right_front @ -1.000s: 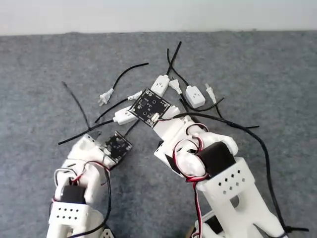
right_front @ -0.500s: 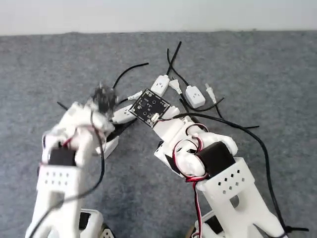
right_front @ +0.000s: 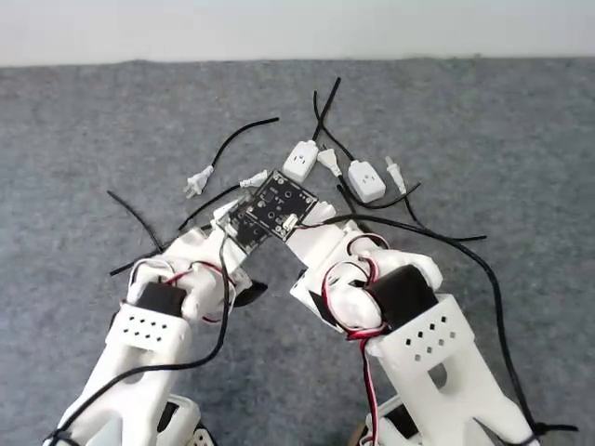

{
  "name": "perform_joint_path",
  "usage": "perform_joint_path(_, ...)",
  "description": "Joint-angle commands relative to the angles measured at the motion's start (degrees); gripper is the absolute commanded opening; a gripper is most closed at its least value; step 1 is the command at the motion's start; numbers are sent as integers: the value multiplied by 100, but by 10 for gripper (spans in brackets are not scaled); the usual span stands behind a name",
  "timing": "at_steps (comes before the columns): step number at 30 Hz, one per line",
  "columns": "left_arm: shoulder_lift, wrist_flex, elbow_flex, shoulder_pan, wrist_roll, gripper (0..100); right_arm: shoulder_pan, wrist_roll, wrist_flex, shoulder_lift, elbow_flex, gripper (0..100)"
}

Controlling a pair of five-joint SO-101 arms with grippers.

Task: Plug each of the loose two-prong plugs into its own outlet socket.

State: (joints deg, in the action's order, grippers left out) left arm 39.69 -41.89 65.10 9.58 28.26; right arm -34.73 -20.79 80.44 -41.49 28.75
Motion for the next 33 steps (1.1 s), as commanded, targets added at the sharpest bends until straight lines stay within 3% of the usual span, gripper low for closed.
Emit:
perform_joint_path(1,-325,607,48,-132,167,352,-66,62,-101,-154,-44,338)
perform_joint_path(17,-3165,993,-1622,-1380,334,351,-92,70,-48,-154,-18,338)
perform_joint_path(23,-3385,1064,-1798,-1644,334,350,-92,70,-40,-154,-9,338)
perform_joint_path(33,-3437,1029,-2202,-2787,826,350,-92,70,-40,-154,-9,338)
